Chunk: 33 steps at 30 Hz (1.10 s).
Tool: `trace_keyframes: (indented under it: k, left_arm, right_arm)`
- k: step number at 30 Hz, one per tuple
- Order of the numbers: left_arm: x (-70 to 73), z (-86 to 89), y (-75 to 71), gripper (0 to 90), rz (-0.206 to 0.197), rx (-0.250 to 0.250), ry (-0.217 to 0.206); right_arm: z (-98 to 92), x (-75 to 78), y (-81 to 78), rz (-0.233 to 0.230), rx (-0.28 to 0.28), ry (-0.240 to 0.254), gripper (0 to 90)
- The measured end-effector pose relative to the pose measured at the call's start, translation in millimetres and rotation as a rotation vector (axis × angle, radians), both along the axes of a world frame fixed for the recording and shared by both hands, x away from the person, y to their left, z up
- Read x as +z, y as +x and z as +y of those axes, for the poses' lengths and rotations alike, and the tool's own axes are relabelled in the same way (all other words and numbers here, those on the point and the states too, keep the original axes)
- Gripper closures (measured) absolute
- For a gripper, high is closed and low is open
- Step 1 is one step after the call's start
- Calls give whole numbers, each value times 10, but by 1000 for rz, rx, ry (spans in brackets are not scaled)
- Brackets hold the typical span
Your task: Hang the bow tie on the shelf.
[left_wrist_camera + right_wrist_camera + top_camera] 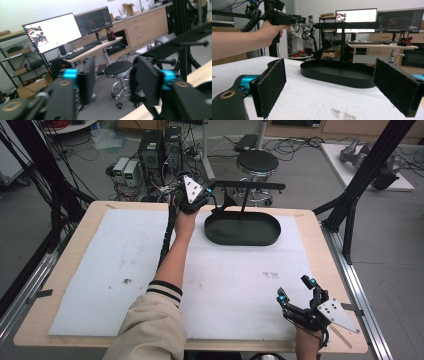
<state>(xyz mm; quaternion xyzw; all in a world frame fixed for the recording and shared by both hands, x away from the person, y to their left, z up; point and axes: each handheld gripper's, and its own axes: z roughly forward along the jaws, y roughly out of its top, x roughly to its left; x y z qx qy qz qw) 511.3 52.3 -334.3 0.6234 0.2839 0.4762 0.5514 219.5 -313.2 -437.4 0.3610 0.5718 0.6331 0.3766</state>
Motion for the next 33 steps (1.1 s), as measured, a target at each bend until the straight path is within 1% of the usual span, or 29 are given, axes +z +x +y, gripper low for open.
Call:
trace_keyframes:
  k: [1, 2, 4, 5, 6, 7, 8, 10, 11, 12, 16, 17, 18, 19, 20, 21, 22, 23, 24, 25, 26, 27, 28, 29, 31, 32, 33]
  left_arm:
    - [14, 31, -24, 383, 4, -6, -17]
    - [38, 89, -79, 361, 7, -9, -44]
    - [49, 112, -104, 334, 7, -9, -51]
    - [96, 190, -190, 327, 9, -13, -63]
    - [96, 190, -190, 321, 9, -13, -63]
    - [150, 271, -292, 316, 6, -22, -90]
    - [150, 271, -292, 316, 6, -22, -90]
    - [216, 361, -403, 313, -12, -30, -104]
    - [279, 460, -517, 306, -23, -29, -115]
    - [279, 460, -517, 300, -23, -29, -115]
    - [407, 685, -747, 277, -23, -30, -135]
    - [452, 814, -872, 271, -39, -33, -147]
    - [468, 880, -936, 261, -46, -29, -156]
    - [468, 880, -936, 248, -46, -29, -156]
    - [481, 949, -999, 224, -44, -31, -165]
    - [488, 1023, -1060, 224, -48, -30, -172]
    - [493, 1095, -1123, 213, -46, -26, -170]
    - [496, 1242, -1248, 205, -45, -13, -168]
    - [496, 1242, -1248, 197, -45, -13, -168]
    - [491, 1394, -1380, 187, -47, -6, -179]
    - [491, 1394, -1380, 184, -47, -6, -179]
    - [478, 1521, -1504, 182, -57, 2, -179]
    - [464, 1608, -1599, 179, -60, 4, -180]
    - [448, 1672, -1675, 176, -61, 5, -183]
    - [407, 1799, -1827, 165, -60, 11, -176]
    - [407, 1799, -1827, 161, -60, 11, -176]
    - [379, 1864, -1903, 160, -59, 10, -176]
  right_arm:
    - [-3, 0, 0, -2, 0, -2, 106]
    - [-3, 1, -1, -2, 0, -2, 106]
    - [3, 7, -6, -2, 0, -1, 106]
    - [9, 11, -8, -4, 2, -3, 106]
    - [18, 17, -11, -5, 2, -2, 106]
    - [26, 26, -14, -10, 2, -7, 106]
    - [26, 26, -14, -10, 2, -7, 106]
    - [62, 54, -25, -19, 8, -15, 106]
    - [77, 64, -29, -22, 8, -15, 106]
    - [77, 64, -29, -22, 8, -15, 106]
    - [129, 97, -39, -23, 15, -34, 106]
    - [134, 100, -37, -21, 13, -41, 106]
    - [137, 103, -36, -16, 10, -42, 106]
    - [137, 107, -34, -14, 9, -44, 106]
    - [136, 108, -35, -8, 4, -44, 106]
    - [136, 108, -35, -8, 4, -44, 106]
    - [130, 112, -35, -1, 2, -41, 106]
    - [122, 112, -35, -2, 0, -45, 106]
    - [113, 112, -36, -2, -5, -43, 106]
    - [101, 111, -39, -1, -11, -39, 106]
    - [101, 111, -39, -1, -11, -39, 106]
    - [79, 104, -41, -1, -26, -26, 105]
    - [71, 102, -42, 4, -28, -20, 106]
    - [60, 98, -44, 7, -36, -17, 105]
    - [48, 101, -47, 13, -40, -15, 106]
    - [48, 101, -47, 13, -40, -15, 106]
    - [34, 107, -51, 16, -48, -11, 105]
